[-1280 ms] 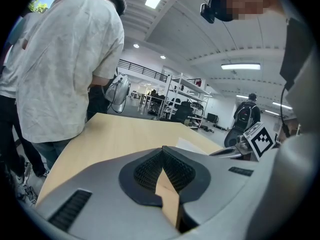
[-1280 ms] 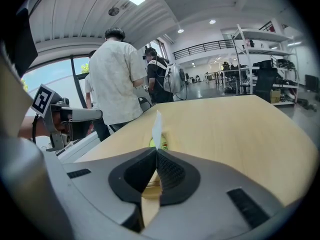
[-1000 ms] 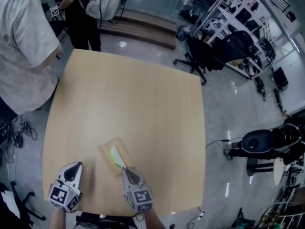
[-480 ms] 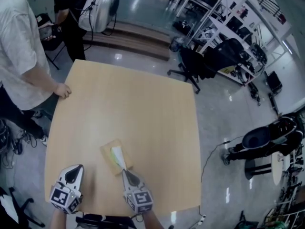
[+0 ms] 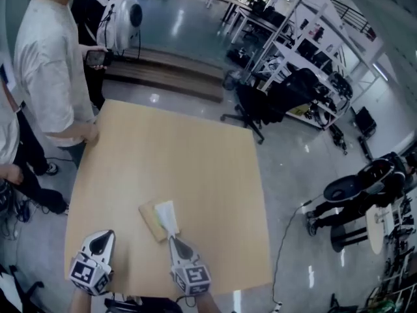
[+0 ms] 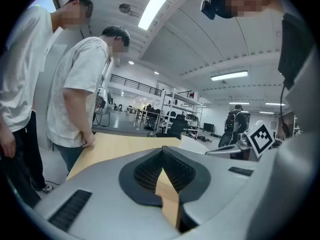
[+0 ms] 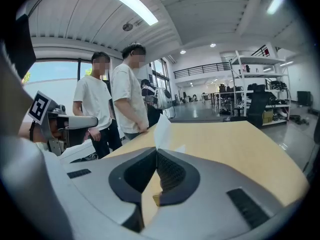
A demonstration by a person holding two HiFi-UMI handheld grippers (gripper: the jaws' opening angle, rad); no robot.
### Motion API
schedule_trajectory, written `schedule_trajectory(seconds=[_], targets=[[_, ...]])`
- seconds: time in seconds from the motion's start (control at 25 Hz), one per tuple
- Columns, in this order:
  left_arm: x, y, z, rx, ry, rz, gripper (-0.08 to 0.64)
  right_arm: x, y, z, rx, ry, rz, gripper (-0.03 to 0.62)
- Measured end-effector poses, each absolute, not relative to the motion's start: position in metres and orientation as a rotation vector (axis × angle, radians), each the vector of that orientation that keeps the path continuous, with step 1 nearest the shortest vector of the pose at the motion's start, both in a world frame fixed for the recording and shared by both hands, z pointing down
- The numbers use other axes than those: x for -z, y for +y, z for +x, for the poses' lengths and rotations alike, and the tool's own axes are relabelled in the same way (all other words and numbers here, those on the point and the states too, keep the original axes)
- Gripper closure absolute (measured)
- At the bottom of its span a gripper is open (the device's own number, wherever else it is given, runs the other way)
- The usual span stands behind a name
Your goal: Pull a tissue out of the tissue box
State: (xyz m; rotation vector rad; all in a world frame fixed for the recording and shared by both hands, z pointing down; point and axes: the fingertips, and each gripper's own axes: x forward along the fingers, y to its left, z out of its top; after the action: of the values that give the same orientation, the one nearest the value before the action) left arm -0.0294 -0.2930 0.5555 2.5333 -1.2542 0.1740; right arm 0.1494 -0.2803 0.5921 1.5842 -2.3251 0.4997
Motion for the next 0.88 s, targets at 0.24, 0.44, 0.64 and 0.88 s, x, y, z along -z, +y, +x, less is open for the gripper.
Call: schedule_trajectory(seconds=[0.24, 0.44, 0.64, 0.88], targets=[[-0.540, -0.276, -0.035, -0.139, -1.232, 2.586, 0.552, -0.565, -0.265, 0.144, -0.439, -2.347, 1.651, 0.581], [-0.524, -0.268, -0.039, -0.102, -1.224, 2.635, 0.552, -0.550, -0.253, 0.140, -0.396, -2.357, 1.695, 0.581], [-0.500, -0.256, -0.042, -0.053, -1.217, 2.695, 0.552, -0.535, -0.239, 0.137, -0.363, -2.369, 1.738, 0.581], [-0.492, -0.233, -0.051, -0.054, -1.227, 2.719, 0.552, -0.519, -0.219, 0.135, -0.315, -2.372, 1.787, 0.581]])
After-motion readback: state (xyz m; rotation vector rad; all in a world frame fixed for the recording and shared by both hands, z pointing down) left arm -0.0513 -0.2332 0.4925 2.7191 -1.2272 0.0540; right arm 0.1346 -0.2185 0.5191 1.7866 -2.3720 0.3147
